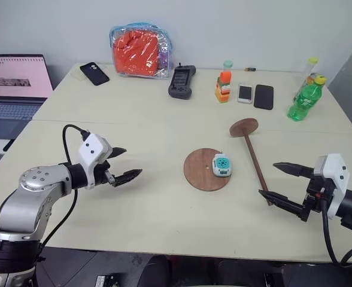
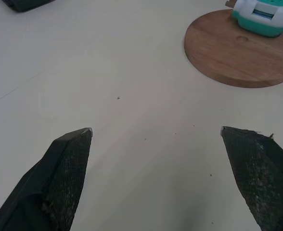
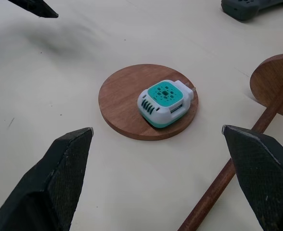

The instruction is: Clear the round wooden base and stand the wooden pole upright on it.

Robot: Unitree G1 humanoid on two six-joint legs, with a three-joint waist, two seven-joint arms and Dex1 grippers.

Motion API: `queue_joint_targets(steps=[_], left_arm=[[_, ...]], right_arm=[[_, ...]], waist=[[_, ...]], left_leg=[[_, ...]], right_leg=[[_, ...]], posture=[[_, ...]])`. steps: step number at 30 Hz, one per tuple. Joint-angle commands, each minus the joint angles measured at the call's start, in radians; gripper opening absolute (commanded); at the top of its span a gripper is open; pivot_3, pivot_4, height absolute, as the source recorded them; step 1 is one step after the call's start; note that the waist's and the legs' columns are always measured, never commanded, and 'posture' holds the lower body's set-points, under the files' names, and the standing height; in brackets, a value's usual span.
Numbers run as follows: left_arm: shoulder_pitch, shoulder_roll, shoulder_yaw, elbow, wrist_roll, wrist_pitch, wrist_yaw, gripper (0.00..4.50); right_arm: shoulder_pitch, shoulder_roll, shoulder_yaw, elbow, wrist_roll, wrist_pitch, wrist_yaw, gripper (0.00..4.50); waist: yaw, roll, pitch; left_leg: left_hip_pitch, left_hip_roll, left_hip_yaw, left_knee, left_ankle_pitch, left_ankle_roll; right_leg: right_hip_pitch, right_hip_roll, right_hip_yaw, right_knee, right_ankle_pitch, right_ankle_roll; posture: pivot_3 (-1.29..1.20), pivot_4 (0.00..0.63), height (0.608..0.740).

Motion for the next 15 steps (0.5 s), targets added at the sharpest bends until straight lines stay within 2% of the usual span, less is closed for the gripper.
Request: queue_joint_targets(steps=[1, 5, 11, 15], left_arm=[[-0.022, 0.013, 0.004, -0.002, 0.01, -0.029, -0.007, 4.47], [-0.053, 0.008, -0.008, 0.009, 0.016, -0.023, -0.002, 4.47], [-0.084, 0.005, -0.003, 0.014, -0.052, 0.012, -0.07, 4.47], [-0.093, 0.0, -0.014, 0.035, -0.022, -0.039, -0.075, 4.47]], right_arm=[[-0.011, -0.008, -0.008, -0.016, -0.004, -0.014, 0.0, 4.5], [-0.024, 0.003, 0.008, -0.02, -0.009, -0.018, -0.017, 4.5], [-0.022, 0.009, 0.01, -0.019, -0.017, -0.028, -0.021, 4.5], [-0.02, 0.019, 0.012, -0.033, -0.014, -0.028, -0.034, 4.5]], waist=[[0.0, 0.0, 0.0], [0.0, 0.0, 0.0], [0.0, 0.0, 0.0], [0.0, 0.0, 0.0]], left_leg=[[0.0, 0.0, 0.0, 0.0, 0.0, 0.0], [0.0, 0.0, 0.0, 0.0, 0.0, 0.0], [0.0, 0.0, 0.0, 0.0, 0.0, 0.0], [0.0, 0.0, 0.0, 0.0, 0.0, 0.0]], right_leg=[[0.0, 0.0, 0.0, 0.0, 0.0, 0.0], [0.0, 0.0, 0.0, 0.0, 0.0, 0.0], [0.0, 0.0, 0.0, 0.0, 0.0, 0.0], [0.0, 0.0, -0.001, 0.0, 0.0, 0.0]], posture=[[0.0, 0.15, 0.74], [0.0, 0.15, 0.74], [0.0, 0.15, 0.74], [0.0, 0.15, 0.74]])
